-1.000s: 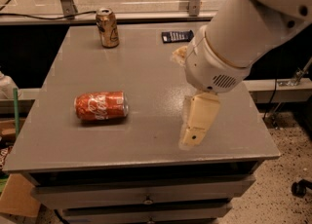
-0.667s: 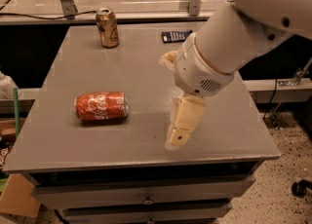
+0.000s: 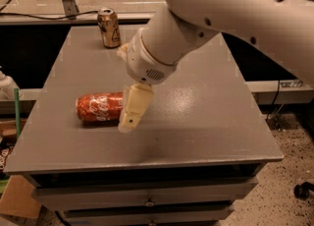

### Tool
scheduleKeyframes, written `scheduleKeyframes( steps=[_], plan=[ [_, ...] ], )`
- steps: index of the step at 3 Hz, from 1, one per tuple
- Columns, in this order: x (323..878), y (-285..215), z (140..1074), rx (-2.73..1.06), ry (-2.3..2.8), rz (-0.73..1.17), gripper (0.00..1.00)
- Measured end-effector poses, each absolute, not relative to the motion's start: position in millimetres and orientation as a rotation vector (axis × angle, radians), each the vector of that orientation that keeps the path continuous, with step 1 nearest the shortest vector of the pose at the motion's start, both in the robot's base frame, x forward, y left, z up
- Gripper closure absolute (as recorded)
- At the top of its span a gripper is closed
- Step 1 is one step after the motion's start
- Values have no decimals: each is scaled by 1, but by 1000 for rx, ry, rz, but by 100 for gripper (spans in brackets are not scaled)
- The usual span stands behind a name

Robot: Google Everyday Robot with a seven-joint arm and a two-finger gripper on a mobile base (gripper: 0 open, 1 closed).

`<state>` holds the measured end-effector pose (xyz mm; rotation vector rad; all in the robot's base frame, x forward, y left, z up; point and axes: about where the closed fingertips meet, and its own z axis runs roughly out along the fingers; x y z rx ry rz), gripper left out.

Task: Place coke can upright

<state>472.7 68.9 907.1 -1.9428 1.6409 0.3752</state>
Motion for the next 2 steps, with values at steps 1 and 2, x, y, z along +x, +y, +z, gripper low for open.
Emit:
scheduleKeyframes(
  steps=[1,2],
  plan=[
    [493,114,895,-1982,1620,360,0],
    [503,152,873,-2032,1643,333,0]
  ],
)
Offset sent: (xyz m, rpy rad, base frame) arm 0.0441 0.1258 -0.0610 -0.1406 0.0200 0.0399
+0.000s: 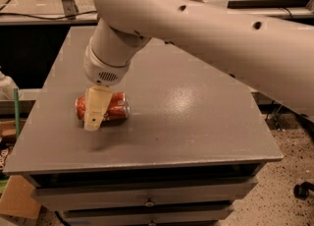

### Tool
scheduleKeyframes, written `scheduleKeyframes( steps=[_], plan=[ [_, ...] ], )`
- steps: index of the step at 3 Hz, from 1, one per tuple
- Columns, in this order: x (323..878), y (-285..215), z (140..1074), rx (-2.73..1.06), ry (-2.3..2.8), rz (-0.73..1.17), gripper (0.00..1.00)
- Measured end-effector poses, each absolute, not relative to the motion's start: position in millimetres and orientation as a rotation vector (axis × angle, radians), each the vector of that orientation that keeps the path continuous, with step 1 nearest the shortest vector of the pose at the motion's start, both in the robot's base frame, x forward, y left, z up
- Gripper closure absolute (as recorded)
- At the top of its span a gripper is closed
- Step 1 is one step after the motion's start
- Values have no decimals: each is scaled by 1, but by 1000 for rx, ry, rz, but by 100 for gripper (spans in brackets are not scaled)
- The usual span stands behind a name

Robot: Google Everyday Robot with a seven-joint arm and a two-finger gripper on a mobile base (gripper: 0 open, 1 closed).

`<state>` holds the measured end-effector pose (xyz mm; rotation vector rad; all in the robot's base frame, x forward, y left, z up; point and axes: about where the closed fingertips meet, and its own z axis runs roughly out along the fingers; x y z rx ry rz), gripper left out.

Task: Place coke can upright

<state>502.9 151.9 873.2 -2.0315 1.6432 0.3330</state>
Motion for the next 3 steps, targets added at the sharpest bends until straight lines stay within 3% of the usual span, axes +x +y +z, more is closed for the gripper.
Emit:
scheduleKeyframes(
  steps=[1,3],
  plan=[
    [508,168,854,-2057,1700,287,0],
    [521,140,842,-2046,1819,162,0]
  ],
)
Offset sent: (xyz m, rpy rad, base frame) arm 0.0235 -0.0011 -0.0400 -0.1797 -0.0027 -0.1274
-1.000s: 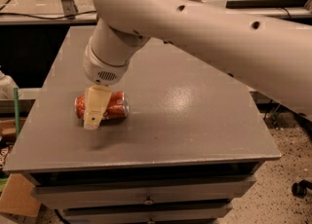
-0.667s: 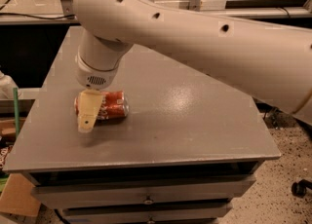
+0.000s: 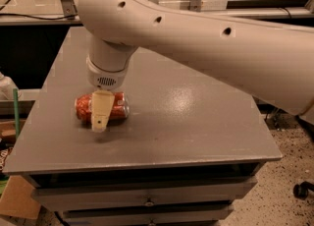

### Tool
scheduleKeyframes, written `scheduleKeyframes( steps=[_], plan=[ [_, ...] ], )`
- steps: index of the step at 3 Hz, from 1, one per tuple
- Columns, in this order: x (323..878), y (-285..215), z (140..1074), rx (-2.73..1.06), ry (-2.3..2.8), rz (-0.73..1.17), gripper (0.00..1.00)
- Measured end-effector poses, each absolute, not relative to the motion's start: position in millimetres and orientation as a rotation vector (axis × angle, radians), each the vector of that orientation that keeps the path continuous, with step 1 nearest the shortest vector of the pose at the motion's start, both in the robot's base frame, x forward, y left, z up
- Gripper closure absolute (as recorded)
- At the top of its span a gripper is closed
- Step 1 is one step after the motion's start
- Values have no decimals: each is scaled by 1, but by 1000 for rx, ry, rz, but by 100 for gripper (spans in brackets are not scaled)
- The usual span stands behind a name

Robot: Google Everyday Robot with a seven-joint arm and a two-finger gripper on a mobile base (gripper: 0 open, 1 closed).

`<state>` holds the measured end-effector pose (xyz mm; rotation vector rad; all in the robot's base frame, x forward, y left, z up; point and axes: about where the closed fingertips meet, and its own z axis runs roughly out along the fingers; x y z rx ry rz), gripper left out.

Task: Place coke can upright

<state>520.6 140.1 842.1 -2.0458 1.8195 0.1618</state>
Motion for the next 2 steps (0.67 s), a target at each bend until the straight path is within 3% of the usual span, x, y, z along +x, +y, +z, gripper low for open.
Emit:
scheduleKeyframes(
  steps=[2],
  plan=[
    [511,124,831,-2060,1864,158,41]
  ],
)
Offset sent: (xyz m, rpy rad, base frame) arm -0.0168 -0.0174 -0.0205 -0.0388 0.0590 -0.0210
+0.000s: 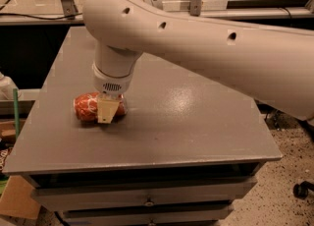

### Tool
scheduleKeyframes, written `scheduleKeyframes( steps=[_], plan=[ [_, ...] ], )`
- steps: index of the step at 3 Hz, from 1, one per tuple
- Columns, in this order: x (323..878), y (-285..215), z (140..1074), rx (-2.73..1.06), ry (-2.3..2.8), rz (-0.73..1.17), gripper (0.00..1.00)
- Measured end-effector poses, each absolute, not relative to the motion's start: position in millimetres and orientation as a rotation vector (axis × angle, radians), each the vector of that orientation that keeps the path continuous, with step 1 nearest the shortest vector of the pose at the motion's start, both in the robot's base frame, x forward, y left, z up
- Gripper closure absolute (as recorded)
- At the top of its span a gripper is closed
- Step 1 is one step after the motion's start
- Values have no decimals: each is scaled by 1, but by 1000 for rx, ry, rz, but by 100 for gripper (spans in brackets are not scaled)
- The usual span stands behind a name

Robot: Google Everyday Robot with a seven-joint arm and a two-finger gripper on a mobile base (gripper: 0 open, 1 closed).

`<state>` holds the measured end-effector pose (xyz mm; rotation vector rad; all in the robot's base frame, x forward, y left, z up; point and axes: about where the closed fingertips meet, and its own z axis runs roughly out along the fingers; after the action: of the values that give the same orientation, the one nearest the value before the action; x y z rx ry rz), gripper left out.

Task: Place coke can upright

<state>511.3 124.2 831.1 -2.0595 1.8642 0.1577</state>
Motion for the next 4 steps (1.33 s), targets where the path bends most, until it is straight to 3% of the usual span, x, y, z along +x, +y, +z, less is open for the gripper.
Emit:
scheduleKeyframes(
  steps=[2,3,4],
  plan=[
    [503,128,825,-2069,1888,188,87],
    [508,130,845,-1983,1875,267,100],
    [518,130,885,-1821,1810,396,100]
  ],
)
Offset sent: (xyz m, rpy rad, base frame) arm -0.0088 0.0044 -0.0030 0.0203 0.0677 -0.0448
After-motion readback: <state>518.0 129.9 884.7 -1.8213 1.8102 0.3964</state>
